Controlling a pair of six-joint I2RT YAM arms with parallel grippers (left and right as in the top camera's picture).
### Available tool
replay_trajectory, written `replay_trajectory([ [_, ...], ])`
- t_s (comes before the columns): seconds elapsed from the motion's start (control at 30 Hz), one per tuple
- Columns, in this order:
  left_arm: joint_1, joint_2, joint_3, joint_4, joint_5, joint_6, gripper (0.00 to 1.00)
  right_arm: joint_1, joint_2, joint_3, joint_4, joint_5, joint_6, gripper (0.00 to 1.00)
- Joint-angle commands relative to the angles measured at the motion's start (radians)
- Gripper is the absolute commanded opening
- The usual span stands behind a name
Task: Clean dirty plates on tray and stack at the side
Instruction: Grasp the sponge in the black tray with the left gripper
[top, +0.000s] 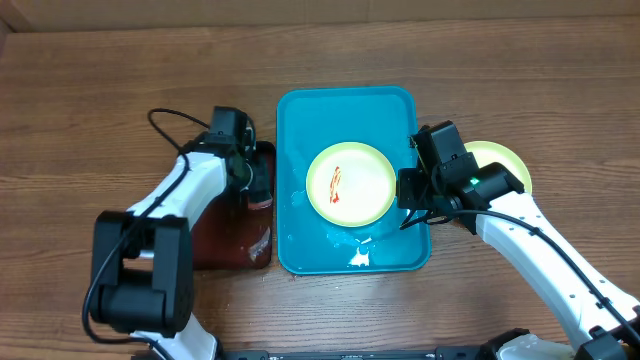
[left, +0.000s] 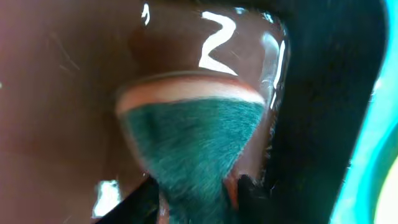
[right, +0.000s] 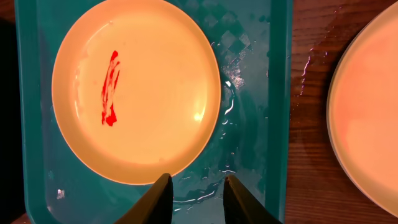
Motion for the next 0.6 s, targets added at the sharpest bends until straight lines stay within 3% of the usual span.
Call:
replay_trajectory([
  [0.0, -0.011, 0.037, -0.01, -0.017, -0.013, 0.01, 0.13, -0.003, 0.0, 0.012, 0.003, -0.002, -0.003, 0.29],
  [0.07, -0.013, 0.04, -0.01, -0.042, -0.041, 0.01, 0.04, -0.003, 0.0, 0.012, -0.001, -0.002, -0.003, 0.29],
  [0.3, 0.005, 0.034, 0.076, -0.196, -0.108, 0.01, 0.04, -0.004, 0.0, 0.012, -0.002, -0.001, -0.003, 0.29],
  [0.57, 0.002, 0.024, 0.41, -0.495, -0.11, 0.018, 0.04, -0.004, 0.0, 0.012, -0.002, -0.001, -0.003, 0.29],
])
